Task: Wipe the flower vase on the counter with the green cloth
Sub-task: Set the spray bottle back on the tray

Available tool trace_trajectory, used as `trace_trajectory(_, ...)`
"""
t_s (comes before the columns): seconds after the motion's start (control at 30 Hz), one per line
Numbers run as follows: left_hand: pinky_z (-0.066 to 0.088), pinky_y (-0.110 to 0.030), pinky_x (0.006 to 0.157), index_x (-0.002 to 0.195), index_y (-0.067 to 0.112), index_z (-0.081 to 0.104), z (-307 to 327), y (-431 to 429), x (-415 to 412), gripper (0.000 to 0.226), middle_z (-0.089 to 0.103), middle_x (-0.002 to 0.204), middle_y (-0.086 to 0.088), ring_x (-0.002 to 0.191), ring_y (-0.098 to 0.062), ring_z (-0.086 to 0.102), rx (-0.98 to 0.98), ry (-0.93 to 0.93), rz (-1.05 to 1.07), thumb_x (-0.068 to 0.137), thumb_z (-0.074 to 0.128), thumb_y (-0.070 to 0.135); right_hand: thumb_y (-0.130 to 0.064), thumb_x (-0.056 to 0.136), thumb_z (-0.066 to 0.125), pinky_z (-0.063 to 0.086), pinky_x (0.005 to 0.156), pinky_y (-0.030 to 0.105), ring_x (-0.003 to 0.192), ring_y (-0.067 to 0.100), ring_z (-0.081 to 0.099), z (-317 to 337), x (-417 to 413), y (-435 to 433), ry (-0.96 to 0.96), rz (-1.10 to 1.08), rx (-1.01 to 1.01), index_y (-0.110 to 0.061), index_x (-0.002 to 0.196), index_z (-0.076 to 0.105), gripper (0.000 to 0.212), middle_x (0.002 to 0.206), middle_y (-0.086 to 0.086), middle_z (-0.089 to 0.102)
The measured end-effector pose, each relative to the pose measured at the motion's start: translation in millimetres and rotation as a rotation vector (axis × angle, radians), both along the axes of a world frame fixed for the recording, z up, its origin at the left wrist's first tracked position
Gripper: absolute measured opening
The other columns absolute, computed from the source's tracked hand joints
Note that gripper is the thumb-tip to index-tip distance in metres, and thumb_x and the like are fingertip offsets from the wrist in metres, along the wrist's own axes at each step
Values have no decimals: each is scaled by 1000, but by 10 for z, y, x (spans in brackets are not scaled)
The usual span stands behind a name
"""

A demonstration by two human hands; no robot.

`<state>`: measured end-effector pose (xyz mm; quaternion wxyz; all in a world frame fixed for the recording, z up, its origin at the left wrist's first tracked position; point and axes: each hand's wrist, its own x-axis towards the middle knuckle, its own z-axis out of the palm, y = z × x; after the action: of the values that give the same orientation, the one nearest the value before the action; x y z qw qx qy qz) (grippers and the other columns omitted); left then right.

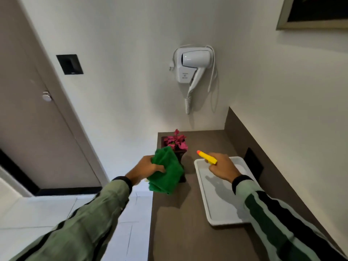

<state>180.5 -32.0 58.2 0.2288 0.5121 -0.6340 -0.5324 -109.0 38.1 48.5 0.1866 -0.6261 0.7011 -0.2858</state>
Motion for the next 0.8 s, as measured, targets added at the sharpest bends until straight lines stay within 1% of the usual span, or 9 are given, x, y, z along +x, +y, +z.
trace_trajectory(0.1,59,-41,84,96,17,69,-27,-44,469,29,75,101,-8,90,-25,72,-57,-6,194,71,83,12,2,73,48,38,56,38,66,41,55,-36,158,4,53,5,44,1,71,54,6,69,24,61)
trace_trajectory(0.2,58,-41,83,110,8,67,-71,-56,804,41,73,104,-12,95,-31,70,-98,29,398,73,83,12,-1,81,51,33,53,31,57,28,47,-95,239,67,8,-25,38,-8,62,48,20,60,14,52)
trace_trajectory(0.27,58,-46,87,115,5,66,-90,-46,933,45,73,107,-15,98,-34,70,-105,80,472,73,83,11,-2,82,51,34,52,27,59,26,50,-120,261,115,25,-4,49,-8,66,54,18,62,12,56)
trace_trajectory(0.37,57,-50,90,117,5,65,-112,-8,991,48,72,108,-14,98,-33,69,-105,77,474,73,83,12,-3,85,53,37,57,24,64,25,54,-156,257,169,71,38,90,-16,68,53,22,64,4,56)
trace_trajectory(0.53,59,-44,85,116,6,65,-140,57,882,48,72,105,-11,96,-31,70,-62,116,428,71,84,9,-3,81,58,51,71,35,76,32,63,-214,166,234,81,-10,97,-11,79,61,8,79,13,67)
trace_trajectory(0.6,59,-39,78,111,8,66,-151,83,811,41,73,104,-10,93,-29,70,-30,124,390,73,81,7,-14,82,61,55,77,43,78,31,62,-197,78,253,136,-118,24,-11,84,62,4,84,12,65)
trace_trajectory(0.7,60,-33,64,99,14,67,-178,143,707,27,73,104,-11,90,-27,71,27,131,315,75,74,3,-34,82,62,52,72,41,77,31,58,-172,-123,258,116,-350,20,-14,83,58,20,85,9,57)
trace_trajectory(0.77,60,-32,62,97,15,67,-215,179,632,27,73,104,-12,88,-26,71,59,139,287,76,71,-1,-30,84,63,49,70,38,75,33,58,-214,-257,252,-2,-416,52,-15,82,60,15,87,15,65)
trace_trajectory(0.8,60,-34,64,98,15,67,-236,191,592,28,73,104,-12,89,-26,71,72,142,284,76,72,-2,-26,85,63,48,71,38,79,36,60,-260,-319,245,-35,-424,59,-14,88,63,12,92,19,67)
